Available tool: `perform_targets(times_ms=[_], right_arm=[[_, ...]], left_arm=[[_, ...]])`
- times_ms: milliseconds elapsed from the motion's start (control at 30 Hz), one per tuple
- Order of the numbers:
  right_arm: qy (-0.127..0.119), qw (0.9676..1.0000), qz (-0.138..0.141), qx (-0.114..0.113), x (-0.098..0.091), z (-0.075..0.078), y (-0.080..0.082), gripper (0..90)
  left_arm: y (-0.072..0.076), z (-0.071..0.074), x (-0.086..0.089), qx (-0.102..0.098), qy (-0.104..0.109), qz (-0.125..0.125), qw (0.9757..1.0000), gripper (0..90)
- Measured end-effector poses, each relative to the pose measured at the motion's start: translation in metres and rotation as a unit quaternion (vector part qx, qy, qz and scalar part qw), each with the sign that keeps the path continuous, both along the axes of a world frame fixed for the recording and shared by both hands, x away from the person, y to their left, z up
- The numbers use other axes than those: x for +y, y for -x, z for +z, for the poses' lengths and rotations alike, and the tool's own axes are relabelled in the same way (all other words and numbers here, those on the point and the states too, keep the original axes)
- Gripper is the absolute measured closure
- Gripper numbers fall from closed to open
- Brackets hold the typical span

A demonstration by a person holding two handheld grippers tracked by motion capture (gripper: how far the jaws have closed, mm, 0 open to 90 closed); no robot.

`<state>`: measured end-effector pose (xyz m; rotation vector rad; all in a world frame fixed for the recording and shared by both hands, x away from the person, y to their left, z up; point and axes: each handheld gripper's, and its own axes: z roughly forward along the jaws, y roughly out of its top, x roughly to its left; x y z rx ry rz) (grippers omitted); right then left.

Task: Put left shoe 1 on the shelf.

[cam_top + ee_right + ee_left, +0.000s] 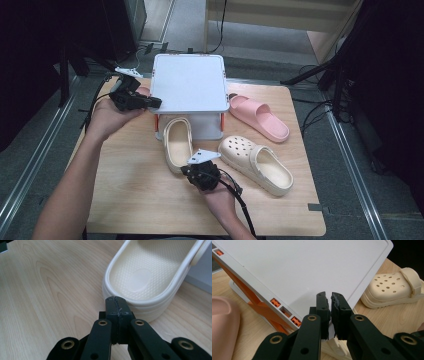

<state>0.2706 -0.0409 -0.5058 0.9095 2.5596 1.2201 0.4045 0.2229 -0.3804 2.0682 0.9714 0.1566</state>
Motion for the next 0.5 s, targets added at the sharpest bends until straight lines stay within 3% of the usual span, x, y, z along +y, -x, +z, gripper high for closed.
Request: perform_targets(times_ms=[200,500], right_arm=[[-0.002,1.0,0.001,-0.007,0.01,0.006,-0.01,90.0],[-0.007,0.9999,-0.012,0.005,0.025,0.004,-0.032,90.0]], left_arm=[[0.0,0.0,0.0,0.0,-0.001,0.0,1.0,84.1],[0.0,0.0,-0.001,-0.002,-0.005,0.01,0.9999,87.6]])
